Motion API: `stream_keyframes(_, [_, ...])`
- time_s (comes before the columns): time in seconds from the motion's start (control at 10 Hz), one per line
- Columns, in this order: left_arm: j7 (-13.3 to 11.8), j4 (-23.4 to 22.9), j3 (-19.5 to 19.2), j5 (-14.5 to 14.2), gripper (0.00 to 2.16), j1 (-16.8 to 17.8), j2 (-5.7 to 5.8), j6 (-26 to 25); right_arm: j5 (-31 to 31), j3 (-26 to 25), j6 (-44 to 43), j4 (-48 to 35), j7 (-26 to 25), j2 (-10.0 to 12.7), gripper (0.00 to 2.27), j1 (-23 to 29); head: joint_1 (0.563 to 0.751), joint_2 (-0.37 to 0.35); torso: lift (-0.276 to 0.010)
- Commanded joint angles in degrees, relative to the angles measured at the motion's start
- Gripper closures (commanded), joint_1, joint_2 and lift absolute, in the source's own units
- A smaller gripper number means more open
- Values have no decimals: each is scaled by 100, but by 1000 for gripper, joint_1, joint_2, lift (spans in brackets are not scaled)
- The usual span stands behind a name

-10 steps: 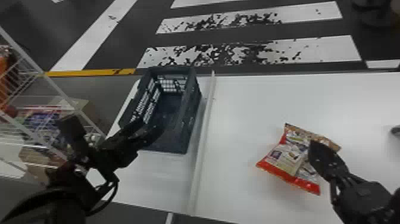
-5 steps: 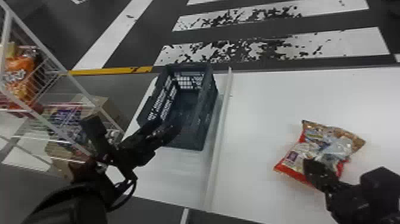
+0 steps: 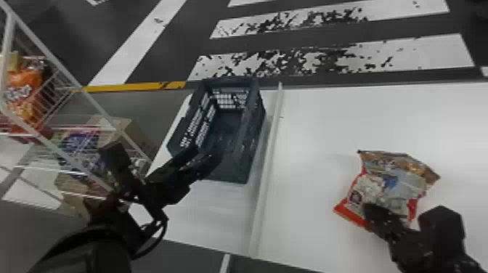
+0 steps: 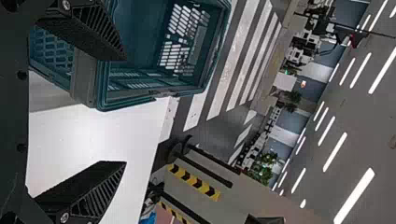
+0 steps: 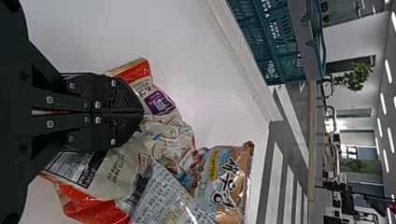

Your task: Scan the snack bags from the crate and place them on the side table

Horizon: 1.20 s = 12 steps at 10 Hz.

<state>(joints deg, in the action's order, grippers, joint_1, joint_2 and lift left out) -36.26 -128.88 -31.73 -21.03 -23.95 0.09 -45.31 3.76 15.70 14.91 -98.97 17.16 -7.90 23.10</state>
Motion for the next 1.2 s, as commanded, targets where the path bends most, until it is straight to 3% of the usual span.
stream_keyframes(0.0, [-12, 29, 0, -7, 83, -13, -24, 0, 90, 21, 175, 158, 50, -1, 2037, -69, 695, 350, -94])
stream_keyframes(0.2, [-48, 47, 0, -42, 83, -40, -24, 17, 152, 29, 439, 53, 138, -54, 2037, -34, 695, 350, -94])
stream_keyframes(0.5, [-48, 47, -9, -68, 83, -49, -24, 17, 125, -94, 509, -1301, 156, -159, 2034, 467, 695, 350, -94])
stream_keyframes(0.7, [-56, 55, -9, -77, 83, -66, -24, 17, 99, -182, 597, -1679, 156, -159, 2034, 537, 695, 350, -94])
stream_keyframes(1.1, [-56, -6, -18, -86, 83, -119, -24, 17, 82, -366, 931, -1468, 156, -159, 2034, -96, 695, 343, -94])
